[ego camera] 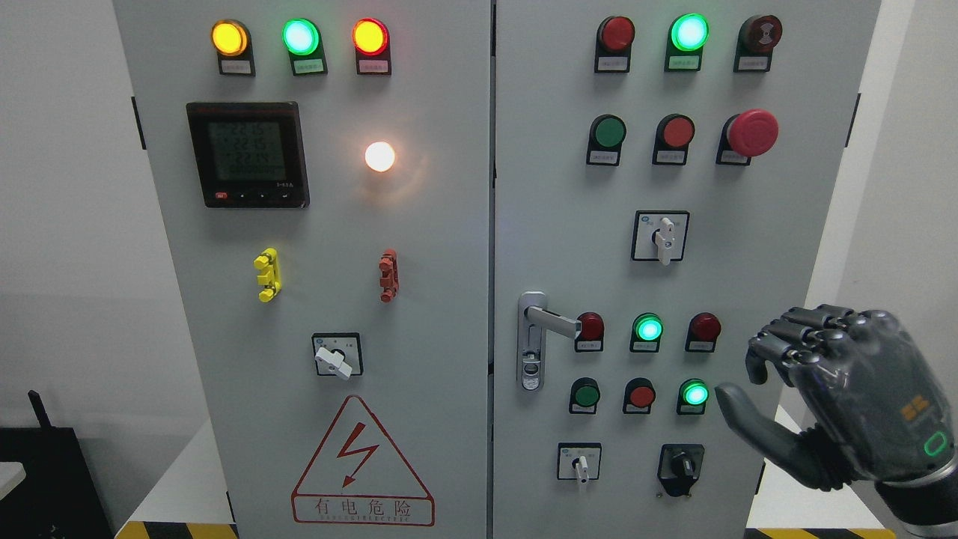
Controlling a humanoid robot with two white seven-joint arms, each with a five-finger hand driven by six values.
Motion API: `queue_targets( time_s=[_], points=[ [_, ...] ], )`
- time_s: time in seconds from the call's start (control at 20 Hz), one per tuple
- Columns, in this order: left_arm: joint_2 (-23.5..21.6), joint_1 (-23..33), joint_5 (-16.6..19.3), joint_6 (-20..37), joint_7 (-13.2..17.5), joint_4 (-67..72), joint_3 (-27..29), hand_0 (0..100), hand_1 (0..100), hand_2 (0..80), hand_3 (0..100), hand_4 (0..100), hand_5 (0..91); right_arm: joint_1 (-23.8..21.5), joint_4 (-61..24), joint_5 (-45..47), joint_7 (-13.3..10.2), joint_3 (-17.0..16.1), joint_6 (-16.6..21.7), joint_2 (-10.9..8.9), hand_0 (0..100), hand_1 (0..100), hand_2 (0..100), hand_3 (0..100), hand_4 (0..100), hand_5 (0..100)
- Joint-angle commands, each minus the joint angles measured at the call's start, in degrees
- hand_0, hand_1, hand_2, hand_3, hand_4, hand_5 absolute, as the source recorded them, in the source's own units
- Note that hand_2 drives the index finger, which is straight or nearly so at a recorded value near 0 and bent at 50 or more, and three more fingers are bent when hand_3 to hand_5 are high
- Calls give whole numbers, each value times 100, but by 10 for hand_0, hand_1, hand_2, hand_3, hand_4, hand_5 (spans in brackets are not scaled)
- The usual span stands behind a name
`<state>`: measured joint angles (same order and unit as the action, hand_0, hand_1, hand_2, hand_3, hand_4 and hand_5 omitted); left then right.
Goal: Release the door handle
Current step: 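Move the open right hand outward beside the cabinet buttons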
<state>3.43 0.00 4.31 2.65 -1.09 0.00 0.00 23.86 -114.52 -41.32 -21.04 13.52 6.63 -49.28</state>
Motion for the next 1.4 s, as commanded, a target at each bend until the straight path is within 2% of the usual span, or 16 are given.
queue_targets(
  time_s=[0.0, 0.05, 0.15, 0.45, 0.6, 0.8, 0.9, 1.1, 1.2, 1.35],
  points=[
    [0, -17, 0, 17, -5, 53, 9, 120, 389, 0, 0, 0, 0, 14, -123, 1273, -32, 660, 22, -1171, 533, 0, 353, 1000, 1000, 1000],
    [0, -17, 0, 17, -5, 53, 9, 120, 389, 0, 0, 0, 0, 14, -140, 1502, -58, 748, 5, -1337, 535, 0, 347, 1000, 997, 1000],
    [0, -17, 0, 8, -5, 53, 9, 120, 389, 0, 0, 0, 0, 49, -132, 1828, -49, 819, -13, -1496, 537, 0, 344, 1000, 994, 1000],
    [0, -17, 0, 17, -5, 53, 9, 120, 389, 0, 0, 0, 0, 58, -281, 2023, 38, 1048, -48, -1541, 528, 0, 316, 972, 989, 1000],
    [0, -17, 0, 17, -5, 53, 9, 120, 389, 0, 0, 0, 0, 58, -509, 2338, 363, 1056, -398, -1541, 519, 0, 305, 956, 986, 1000],
    [0, -17, 0, 17, -5, 53, 9, 120, 389, 0, 0, 0, 0, 84, -527, 2550, 408, 1083, -820, -1567, 492, 0, 293, 954, 984, 1000],
    [0, -17, 0, 17, -5, 53, 9, 120, 389, 0, 0, 0, 0, 154, -527, 2550, 512, 1118, -900, -1567, 481, 0, 291, 954, 984, 1000],
    [0, -17, 0, 17, -5, 62, 9, 120, 389, 0, 0, 0, 0, 417, -527, 2550, 583, 1425, -971, -1567, 470, 0, 275, 951, 984, 1000],
    [0, -17, 0, 17, -5, 53, 9, 120, 389, 0, 0, 0, 0, 698, -527, 2550, 583, 1758, -1049, -1559, 465, 0, 266, 947, 984, 1000],
    [0, -17, 0, 17, 4, 53, 9, 120, 389, 0, 0, 0, 0, 1190, -527, 2550, 575, 2136, -1392, -1445, 458, 0, 266, 943, 982, 1000]
  ],
)
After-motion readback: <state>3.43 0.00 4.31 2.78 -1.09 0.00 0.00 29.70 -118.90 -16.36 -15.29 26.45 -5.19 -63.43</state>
